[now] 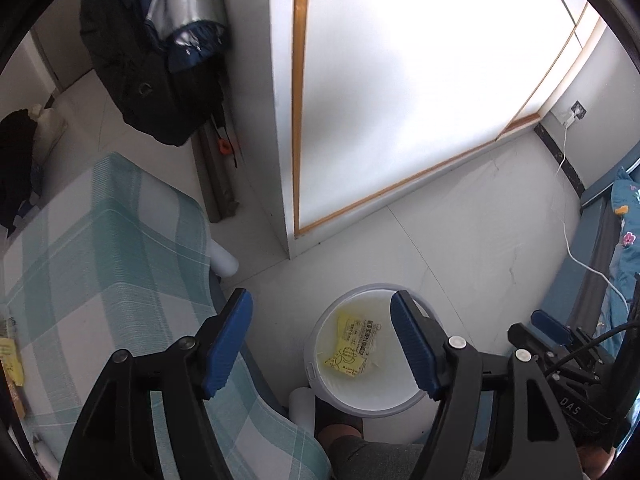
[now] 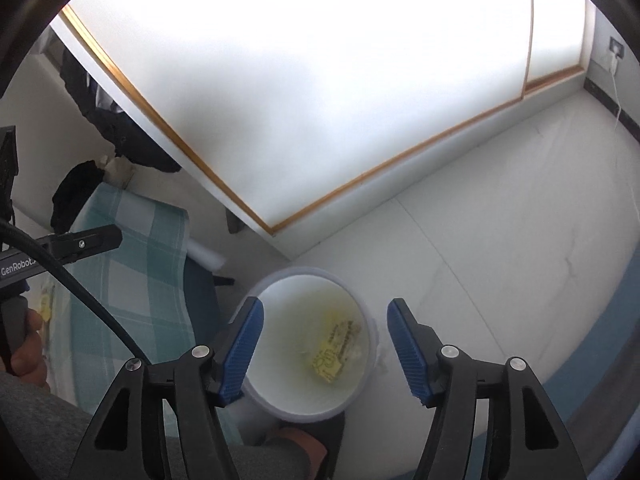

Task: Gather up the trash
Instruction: 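Move both open grippers back over the table, then lower the right gripper onto the crumpled white tissue and close it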

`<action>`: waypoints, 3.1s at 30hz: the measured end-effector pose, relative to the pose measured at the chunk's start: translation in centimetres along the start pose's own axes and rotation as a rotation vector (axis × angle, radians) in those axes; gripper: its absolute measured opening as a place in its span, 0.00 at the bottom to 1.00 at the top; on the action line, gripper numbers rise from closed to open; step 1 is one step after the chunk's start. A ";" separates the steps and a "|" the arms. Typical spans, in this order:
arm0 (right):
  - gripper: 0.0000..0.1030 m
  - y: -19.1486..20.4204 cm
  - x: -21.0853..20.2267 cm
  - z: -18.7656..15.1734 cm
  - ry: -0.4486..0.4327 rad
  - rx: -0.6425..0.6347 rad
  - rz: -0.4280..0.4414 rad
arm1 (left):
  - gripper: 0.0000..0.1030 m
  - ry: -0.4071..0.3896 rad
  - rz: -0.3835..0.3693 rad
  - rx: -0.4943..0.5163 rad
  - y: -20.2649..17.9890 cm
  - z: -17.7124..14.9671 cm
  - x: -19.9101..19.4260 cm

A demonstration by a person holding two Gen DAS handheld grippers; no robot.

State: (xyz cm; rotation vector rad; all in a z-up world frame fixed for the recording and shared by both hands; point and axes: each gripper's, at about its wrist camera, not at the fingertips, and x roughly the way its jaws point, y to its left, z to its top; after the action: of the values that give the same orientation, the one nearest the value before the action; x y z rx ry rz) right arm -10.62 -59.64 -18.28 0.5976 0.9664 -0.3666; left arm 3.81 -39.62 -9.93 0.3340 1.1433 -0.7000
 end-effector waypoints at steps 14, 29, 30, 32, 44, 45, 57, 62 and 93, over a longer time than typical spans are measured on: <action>0.78 9.2 -12.7 3.7 -0.338 -0.219 -0.048 | 0.67 -0.260 0.098 -0.111 7.8 -2.8 -9.6; 0.91 24.6 -19.5 1.4 -0.501 -0.455 0.152 | 0.84 -0.430 0.229 -0.287 18.2 -10.2 -17.8; 0.92 25.5 -19.5 1.0 -0.501 -0.473 0.164 | 0.84 -0.436 0.239 -0.294 18.7 -10.8 -18.3; 0.92 27.3 -19.4 0.0 -0.499 -0.512 0.192 | 0.84 -0.457 0.255 -0.323 20.3 -11.8 -19.3; 0.94 36.6 -16.1 -5.8 -0.409 -0.648 0.319 | 0.91 -0.516 0.334 -0.469 27.7 -17.6 -21.1; 0.94 37.1 -15.7 -6.1 -0.396 -0.656 0.322 | 0.91 -0.516 0.328 -0.486 28.3 -18.1 -21.0; 0.94 42.9 -8.4 -12.7 -0.186 -0.802 0.371 | 0.91 -0.455 0.276 -0.662 34.7 -23.3 -18.9; 0.91 44.6 -5.9 -15.6 -0.074 -0.868 0.407 | 0.91 -0.438 0.293 -0.678 35.5 -24.1 -19.1; 0.49 48.8 1.8 -24.7 0.112 -1.143 0.294 | 0.91 -0.360 0.238 -0.766 39.1 -26.2 -18.2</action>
State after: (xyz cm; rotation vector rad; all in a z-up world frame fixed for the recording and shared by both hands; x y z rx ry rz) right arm 0.54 -6.12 -15.30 -0.2966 1.0057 0.4895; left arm 6.67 10.68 -7.72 -0.2948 0.9261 -0.0725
